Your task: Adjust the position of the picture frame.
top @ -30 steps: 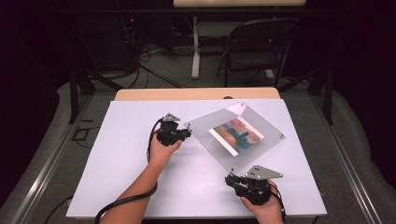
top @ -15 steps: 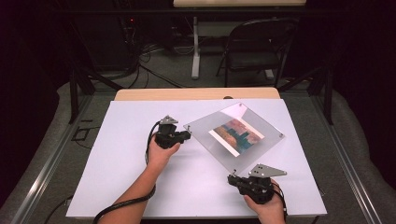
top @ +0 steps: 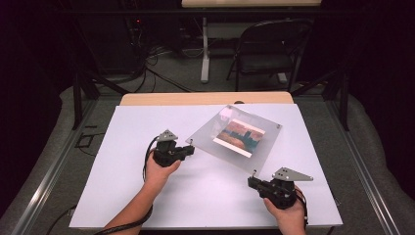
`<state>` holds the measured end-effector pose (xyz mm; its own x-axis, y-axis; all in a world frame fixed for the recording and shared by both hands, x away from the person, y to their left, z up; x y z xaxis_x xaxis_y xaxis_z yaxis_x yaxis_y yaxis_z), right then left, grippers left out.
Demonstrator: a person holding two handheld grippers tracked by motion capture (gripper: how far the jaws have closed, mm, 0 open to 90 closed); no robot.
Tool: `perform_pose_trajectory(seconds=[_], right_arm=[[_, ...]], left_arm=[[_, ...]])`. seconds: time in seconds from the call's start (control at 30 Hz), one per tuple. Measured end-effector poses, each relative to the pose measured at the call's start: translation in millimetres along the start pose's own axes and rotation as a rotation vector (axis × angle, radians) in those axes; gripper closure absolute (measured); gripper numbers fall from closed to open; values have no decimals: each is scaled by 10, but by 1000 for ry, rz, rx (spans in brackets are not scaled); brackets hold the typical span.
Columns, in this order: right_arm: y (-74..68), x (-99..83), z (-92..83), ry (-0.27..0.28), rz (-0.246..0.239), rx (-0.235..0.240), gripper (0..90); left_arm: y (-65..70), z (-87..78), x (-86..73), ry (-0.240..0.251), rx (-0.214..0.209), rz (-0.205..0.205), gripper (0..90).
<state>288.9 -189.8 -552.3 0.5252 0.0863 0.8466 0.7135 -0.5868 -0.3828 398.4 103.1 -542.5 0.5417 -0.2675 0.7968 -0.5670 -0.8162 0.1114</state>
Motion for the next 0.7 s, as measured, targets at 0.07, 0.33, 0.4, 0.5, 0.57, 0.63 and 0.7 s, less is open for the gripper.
perform_pose_trajectory(seconds=[0.07,0.33,0.4,0.5,0.57,0.63,0.7], right_arm=[[14,9,-11,4,1,-5,857],[103,45,-63,16,4,-40,858],[116,52,-63,16,4,-45,858],[139,54,-60,9,-1,-54,858],[162,50,-59,2,-1,-61,858],[173,53,-58,3,-1,-65,858],[200,62,-57,-1,-5,-72,858]], left_arm=[[15,-23,-18,1,-9,-4,851],[105,-185,-149,-1,-27,-7,856],[124,-225,-185,-1,-32,-9,857],[157,-272,-247,-4,-36,-15,857],[200,-312,-299,-10,-42,-12,857],[213,-324,-311,-12,-44,-9,858],[230,-360,-333,-14,-49,-6,858]])
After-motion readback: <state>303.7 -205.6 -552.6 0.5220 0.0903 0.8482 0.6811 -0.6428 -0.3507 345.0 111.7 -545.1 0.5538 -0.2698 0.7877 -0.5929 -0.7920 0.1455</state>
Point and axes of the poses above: each handheld gripper's, and its own axes: z roughly forward along the jaws, x roughly out of its top, y roughly to its right, the point moved 5 cm from there along z, roughly forward along the jaws, and after that the axes turned 14 degrees about x, right-handed, at the moved point
